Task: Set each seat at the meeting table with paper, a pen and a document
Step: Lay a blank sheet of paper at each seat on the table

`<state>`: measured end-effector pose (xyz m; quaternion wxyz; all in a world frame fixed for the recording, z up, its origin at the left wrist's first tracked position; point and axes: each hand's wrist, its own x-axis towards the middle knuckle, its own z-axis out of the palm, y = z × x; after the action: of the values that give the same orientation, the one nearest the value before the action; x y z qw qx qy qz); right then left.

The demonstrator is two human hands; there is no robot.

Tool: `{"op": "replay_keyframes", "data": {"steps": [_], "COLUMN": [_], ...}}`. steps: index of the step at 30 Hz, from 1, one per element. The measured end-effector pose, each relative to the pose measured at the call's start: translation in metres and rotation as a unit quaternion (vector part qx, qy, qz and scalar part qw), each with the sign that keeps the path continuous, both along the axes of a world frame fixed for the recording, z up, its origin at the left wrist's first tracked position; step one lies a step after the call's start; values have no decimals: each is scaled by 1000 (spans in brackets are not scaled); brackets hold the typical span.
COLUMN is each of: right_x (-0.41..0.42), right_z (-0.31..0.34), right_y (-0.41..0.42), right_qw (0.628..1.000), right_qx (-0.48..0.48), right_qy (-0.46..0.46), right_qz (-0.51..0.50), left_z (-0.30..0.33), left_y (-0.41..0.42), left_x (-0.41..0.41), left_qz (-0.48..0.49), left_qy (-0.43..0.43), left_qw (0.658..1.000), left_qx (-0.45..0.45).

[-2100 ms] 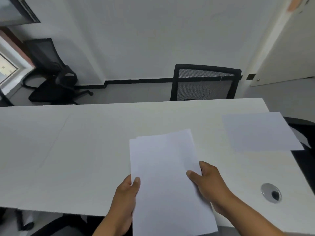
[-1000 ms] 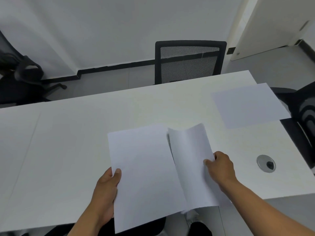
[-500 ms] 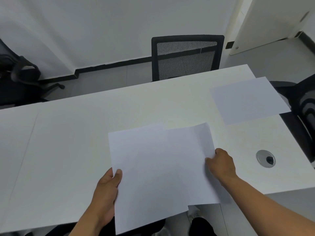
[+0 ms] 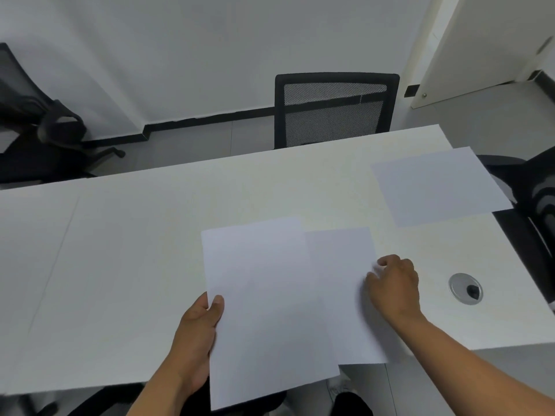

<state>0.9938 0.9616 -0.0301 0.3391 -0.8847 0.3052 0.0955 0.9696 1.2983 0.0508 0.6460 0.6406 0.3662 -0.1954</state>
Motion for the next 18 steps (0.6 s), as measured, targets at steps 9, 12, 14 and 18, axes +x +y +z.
{"op": "replay_keyframes", "data": {"steps": [9, 12, 14, 18], "right_x": [-8, -10, -11, -15], "right_z": [62, 73, 81, 98], "right_y": [50, 61, 68, 80], "right_qw": [972, 964, 960, 954], "right_qx": [184, 216, 224, 232], "right_qy": [-59, -54, -54, -61], "right_qz": [132, 149, 161, 181], "left_z": [30, 40, 46, 61], "left_y": [-9, -10, -9, -1], "left_x": [-12, -20, -28, -48], "left_qz": [26, 40, 53, 79], "left_qy": [-27, -37, -43, -53], "left_qw": [999, 998, 998, 995], "left_qx": [-9, -11, -11, -16]}}
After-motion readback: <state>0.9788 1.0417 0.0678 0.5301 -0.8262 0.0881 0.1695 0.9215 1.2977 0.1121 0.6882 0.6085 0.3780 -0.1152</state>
